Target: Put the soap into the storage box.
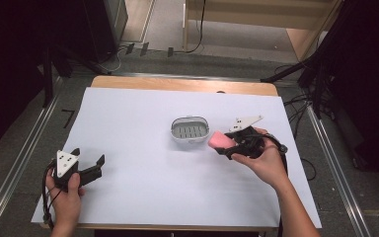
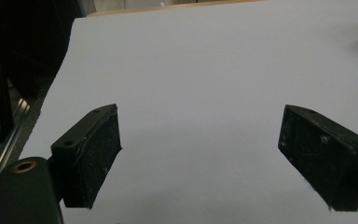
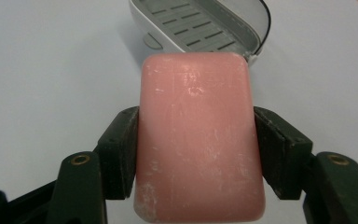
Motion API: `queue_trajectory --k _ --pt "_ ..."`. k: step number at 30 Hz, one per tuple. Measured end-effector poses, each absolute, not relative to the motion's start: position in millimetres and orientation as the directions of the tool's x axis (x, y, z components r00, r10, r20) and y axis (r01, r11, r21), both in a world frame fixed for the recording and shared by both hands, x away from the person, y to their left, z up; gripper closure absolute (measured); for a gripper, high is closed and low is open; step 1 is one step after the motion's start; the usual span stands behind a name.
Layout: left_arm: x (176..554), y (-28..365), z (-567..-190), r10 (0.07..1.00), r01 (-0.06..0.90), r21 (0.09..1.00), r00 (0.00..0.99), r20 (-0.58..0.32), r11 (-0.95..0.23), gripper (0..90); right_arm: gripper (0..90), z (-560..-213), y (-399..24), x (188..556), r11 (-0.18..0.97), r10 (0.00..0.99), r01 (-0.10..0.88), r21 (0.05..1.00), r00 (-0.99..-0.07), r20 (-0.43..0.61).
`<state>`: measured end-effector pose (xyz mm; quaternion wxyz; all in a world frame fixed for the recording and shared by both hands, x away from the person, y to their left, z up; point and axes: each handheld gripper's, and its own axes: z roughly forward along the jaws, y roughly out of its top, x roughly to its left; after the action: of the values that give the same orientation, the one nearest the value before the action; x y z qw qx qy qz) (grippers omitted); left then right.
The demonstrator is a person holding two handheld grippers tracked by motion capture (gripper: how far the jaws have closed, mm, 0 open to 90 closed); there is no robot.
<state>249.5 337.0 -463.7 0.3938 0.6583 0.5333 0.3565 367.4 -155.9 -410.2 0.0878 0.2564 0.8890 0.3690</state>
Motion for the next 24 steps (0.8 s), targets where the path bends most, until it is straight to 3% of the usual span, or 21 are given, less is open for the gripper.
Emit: queue_trajectory --k 24 --pt "250 337 -464 0.983 0.422 0.898 0.178 0.050 -0.122 13.6 38.7 -390 -135 396 0.641 0.334 0.230 0.732 -0.943 0.004"
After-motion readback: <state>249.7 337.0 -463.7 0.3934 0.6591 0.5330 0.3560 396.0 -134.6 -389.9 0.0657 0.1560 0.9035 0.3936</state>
